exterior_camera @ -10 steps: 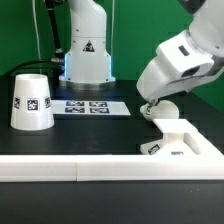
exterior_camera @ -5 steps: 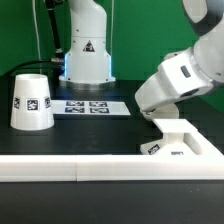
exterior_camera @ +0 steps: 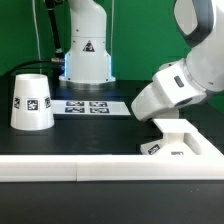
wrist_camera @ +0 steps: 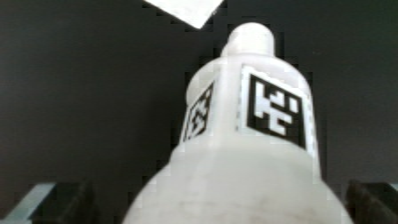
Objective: Assemble lamp
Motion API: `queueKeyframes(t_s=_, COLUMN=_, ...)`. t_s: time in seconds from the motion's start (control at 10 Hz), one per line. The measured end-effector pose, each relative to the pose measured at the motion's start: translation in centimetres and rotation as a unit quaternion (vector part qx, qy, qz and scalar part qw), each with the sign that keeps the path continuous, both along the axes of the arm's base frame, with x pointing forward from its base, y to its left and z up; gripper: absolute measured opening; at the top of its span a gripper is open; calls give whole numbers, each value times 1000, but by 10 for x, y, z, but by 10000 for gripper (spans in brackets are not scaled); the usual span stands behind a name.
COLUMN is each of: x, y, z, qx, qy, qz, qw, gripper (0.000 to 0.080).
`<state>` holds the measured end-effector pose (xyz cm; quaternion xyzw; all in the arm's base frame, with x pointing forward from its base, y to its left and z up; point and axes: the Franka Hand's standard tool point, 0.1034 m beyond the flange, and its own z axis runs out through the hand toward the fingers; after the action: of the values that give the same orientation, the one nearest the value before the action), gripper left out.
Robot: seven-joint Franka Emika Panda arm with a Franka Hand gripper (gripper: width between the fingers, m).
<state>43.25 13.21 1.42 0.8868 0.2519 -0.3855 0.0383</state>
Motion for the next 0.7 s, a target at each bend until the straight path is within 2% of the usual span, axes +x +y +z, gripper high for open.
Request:
queueKeyframes(t_s=0.3, x=0, y=-1, z=-6, qx=0, qy=1, qz=-2, qw=1000, gripper=699)
queueKeyframes(t_s=0.4, x=2, y=0, z=-6, qx=1, qy=0, qz=-2, qw=1000, gripper=572)
queueKeyframes(t_s=0.7, x=3, y=-2, z=-6, qx=2, qy=-1, qz=-4, qw=1000, gripper=576)
